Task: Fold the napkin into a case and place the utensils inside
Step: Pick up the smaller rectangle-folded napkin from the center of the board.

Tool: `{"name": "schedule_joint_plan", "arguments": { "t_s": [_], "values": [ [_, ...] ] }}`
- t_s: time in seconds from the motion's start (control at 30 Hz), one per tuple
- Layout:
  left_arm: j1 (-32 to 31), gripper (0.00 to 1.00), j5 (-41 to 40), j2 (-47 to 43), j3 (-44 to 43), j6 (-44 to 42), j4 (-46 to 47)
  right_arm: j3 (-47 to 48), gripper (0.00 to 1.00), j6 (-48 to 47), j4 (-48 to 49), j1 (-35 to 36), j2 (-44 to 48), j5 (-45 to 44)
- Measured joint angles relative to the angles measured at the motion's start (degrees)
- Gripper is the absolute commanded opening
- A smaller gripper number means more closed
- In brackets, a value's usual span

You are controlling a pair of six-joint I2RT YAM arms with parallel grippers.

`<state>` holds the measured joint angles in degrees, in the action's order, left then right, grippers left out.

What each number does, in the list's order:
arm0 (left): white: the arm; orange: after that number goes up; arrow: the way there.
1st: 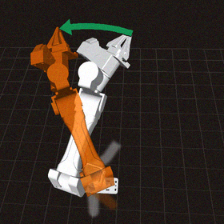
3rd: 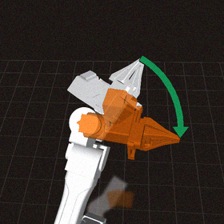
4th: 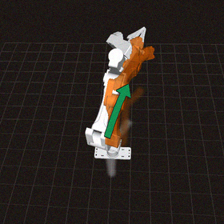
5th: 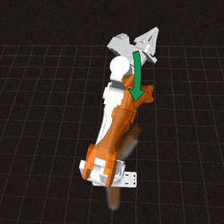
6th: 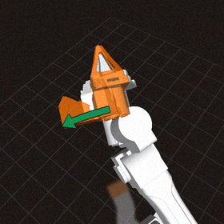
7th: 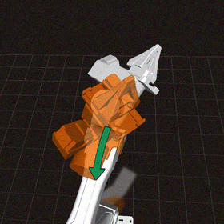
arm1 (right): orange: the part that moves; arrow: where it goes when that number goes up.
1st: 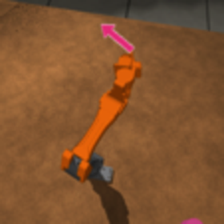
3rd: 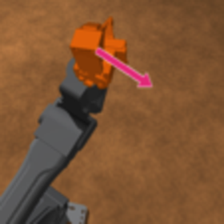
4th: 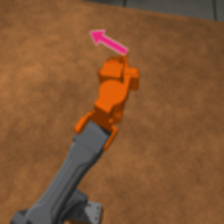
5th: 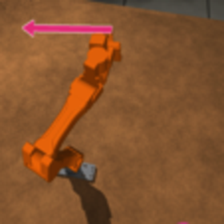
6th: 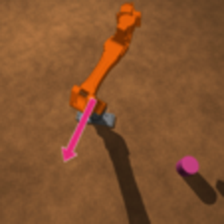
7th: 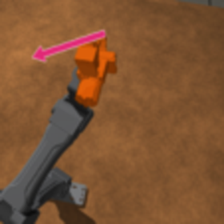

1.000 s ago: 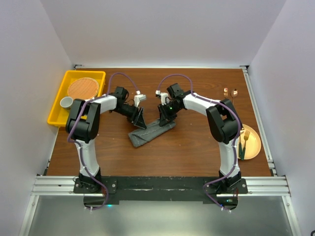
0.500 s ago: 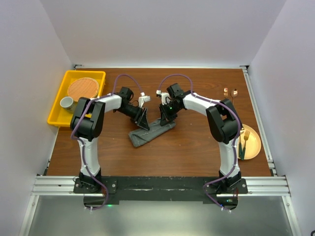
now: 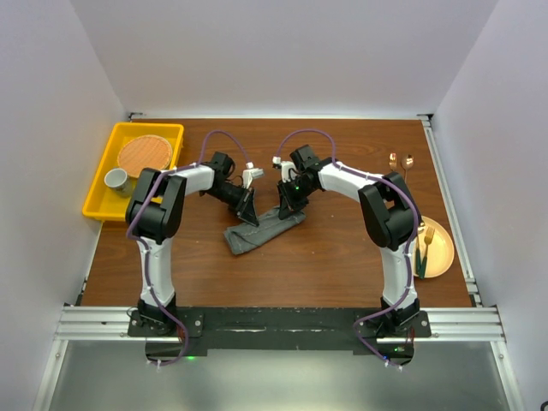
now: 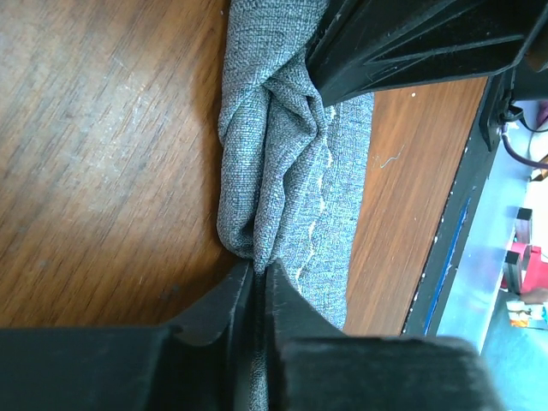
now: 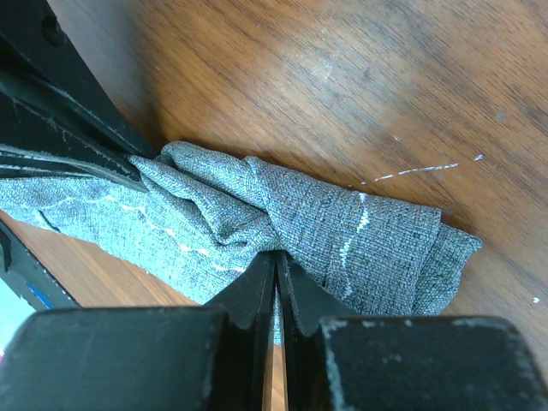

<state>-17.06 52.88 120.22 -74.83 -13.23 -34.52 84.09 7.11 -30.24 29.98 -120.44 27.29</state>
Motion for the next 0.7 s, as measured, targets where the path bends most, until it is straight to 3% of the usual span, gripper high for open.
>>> {"name": "schedule_joint_plan", "arguments": {
  "t_s": [0.27, 0.7],
  "values": [
    [-0.4, 0.0, -1.2, -0.7, 0.1, 0.0, 0.1, 0.0, 0.23, 0.0, 0.1, 0.0, 0.2, 1.5],
    [-2.3, 0.0, -12.0, -6.8, 2.6, -3.9, 4.7, 4.1, 0.43, -0.4, -5.0, -1.3, 1.2, 6.3]
  ]
}}
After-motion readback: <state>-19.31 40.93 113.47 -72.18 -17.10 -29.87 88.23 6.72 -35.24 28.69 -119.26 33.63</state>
